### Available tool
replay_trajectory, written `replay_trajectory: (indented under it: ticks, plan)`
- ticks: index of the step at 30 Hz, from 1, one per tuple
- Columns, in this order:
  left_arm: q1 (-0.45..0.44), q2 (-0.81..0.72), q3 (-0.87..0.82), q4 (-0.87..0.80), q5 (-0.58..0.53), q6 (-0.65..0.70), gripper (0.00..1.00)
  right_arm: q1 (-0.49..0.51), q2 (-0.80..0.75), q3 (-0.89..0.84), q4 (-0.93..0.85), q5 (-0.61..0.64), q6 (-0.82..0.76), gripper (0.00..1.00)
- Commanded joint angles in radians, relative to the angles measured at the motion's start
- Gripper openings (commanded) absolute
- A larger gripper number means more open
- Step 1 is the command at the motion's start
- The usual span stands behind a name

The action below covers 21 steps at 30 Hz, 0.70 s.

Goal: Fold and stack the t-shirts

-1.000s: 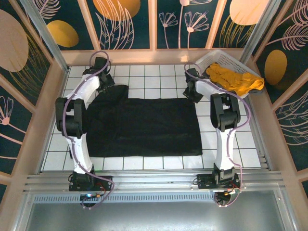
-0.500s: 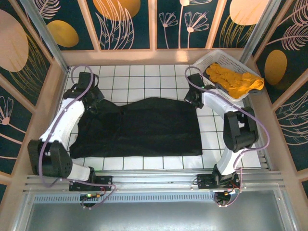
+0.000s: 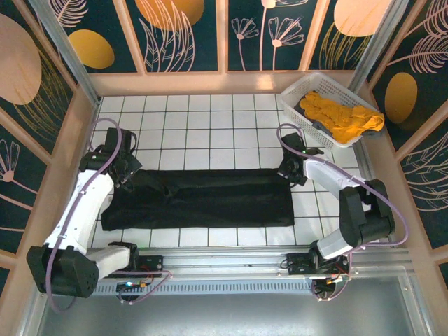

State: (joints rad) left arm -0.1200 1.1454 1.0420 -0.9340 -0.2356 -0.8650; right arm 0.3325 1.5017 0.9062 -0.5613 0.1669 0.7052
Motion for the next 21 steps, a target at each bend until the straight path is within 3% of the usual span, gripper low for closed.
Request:
replay_trajectory:
  ticks: [1,8,16,21]
  plan:
    - [-0.003,-0.044,-0.050,-0.088,0.022,-0.076,0.00,0.012,-0.031,-0.025,-0.034,-0.015,0.006,0.00]
    - [-0.003,-0.109,-0.132,-0.127,-0.017,-0.130,0.00,0.030,-0.030,-0.024,-0.078,-0.023,-0.009,0.00]
    - [-0.003,-0.120,-0.237,-0.079,0.011,-0.191,0.00,0.045,-0.071,-0.076,-0.134,-0.028,-0.045,0.00]
    - [-0.003,-0.154,-0.326,-0.071,0.019,-0.273,0.00,0.046,-0.078,-0.104,-0.143,-0.041,-0.028,0.22]
